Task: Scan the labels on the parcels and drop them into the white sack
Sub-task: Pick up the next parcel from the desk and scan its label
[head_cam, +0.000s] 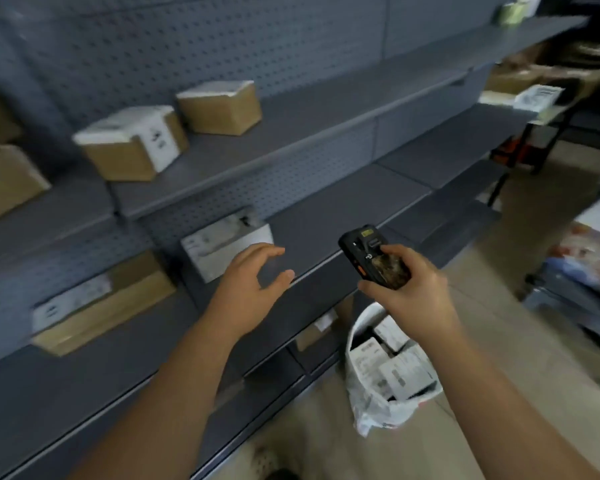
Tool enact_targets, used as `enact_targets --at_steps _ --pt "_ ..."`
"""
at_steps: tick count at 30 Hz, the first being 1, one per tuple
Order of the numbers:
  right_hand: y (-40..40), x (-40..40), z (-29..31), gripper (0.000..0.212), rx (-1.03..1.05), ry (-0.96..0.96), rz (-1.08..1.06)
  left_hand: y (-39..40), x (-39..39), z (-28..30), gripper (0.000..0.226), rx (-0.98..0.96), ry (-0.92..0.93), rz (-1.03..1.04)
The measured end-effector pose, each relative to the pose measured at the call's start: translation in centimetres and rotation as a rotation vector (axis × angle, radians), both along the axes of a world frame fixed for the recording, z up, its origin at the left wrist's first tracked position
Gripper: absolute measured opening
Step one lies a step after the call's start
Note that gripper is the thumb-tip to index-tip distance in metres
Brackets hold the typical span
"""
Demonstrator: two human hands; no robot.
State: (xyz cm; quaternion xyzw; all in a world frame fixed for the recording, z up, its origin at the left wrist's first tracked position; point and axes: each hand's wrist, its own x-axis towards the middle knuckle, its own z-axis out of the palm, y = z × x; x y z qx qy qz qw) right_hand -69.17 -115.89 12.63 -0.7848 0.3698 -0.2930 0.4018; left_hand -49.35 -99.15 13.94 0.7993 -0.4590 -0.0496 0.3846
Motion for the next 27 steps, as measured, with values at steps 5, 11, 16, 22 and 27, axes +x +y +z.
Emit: enact_targets --at_steps 5,11,16,22,27 --pt "7.3 5.6 1.4 0.058 0.008 -0.067 0.286 12.4 0.1 2.2 0.034 -0.021 -0.001 0.257" --pt "19.7 11.3 2.9 0.057 -0.022 -0.092 0.582 28.1 -1.5 3.4 0.035 -0.066 -0.038 0.555" --pt "33.1 13.8 4.1 0.057 -0.003 -0.093 0.794 42.2 -4.1 3.6 0.041 -0.024 -0.065 0.759" --pt "49.8 14.3 4.2 0.061 -0.032 -0.057 0.995 58.8 -8.4 3.8 0.038 -0.007 -0.061 0.941" --pt "63.7 13.7 3.7 0.059 -0.036 -0.1 1.128 71.8 -12.1 2.9 0.039 -0.006 -0.058 1.079"
